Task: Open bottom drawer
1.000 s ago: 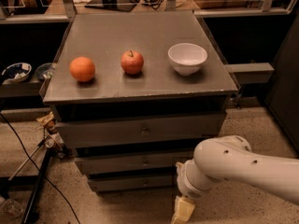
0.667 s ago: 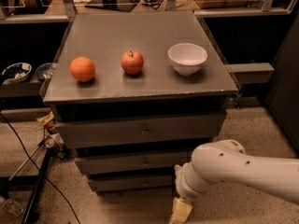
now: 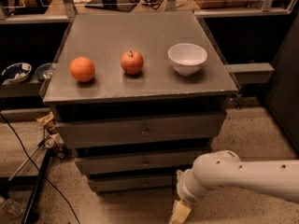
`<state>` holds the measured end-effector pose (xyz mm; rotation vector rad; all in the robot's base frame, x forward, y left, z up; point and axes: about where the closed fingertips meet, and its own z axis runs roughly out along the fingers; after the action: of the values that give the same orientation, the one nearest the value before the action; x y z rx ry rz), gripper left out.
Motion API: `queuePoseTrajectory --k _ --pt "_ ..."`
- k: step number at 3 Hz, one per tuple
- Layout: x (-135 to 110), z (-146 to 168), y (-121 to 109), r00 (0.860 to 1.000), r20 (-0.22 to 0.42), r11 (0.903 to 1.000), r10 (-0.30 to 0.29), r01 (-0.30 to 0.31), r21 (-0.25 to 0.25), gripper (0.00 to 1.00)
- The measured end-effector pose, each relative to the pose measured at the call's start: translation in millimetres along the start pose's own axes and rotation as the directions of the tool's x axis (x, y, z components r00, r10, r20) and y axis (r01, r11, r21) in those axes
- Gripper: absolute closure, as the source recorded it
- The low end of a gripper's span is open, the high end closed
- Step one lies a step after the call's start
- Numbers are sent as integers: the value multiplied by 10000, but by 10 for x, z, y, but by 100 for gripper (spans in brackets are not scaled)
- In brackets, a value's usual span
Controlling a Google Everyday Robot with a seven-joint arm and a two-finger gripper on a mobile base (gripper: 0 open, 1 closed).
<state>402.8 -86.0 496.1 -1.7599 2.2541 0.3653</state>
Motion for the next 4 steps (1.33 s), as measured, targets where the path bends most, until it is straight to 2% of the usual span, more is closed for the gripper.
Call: queuePoseTrajectory --k 1,3,4 --pt "6 2 -1 10000 7 10000 26 -26 5 0" --pt "-113 576 -178 9915 1258 9990 -319 354 -258 0" --pt "-104 625 -159 9913 1283 9988 -285 334 -356 0"
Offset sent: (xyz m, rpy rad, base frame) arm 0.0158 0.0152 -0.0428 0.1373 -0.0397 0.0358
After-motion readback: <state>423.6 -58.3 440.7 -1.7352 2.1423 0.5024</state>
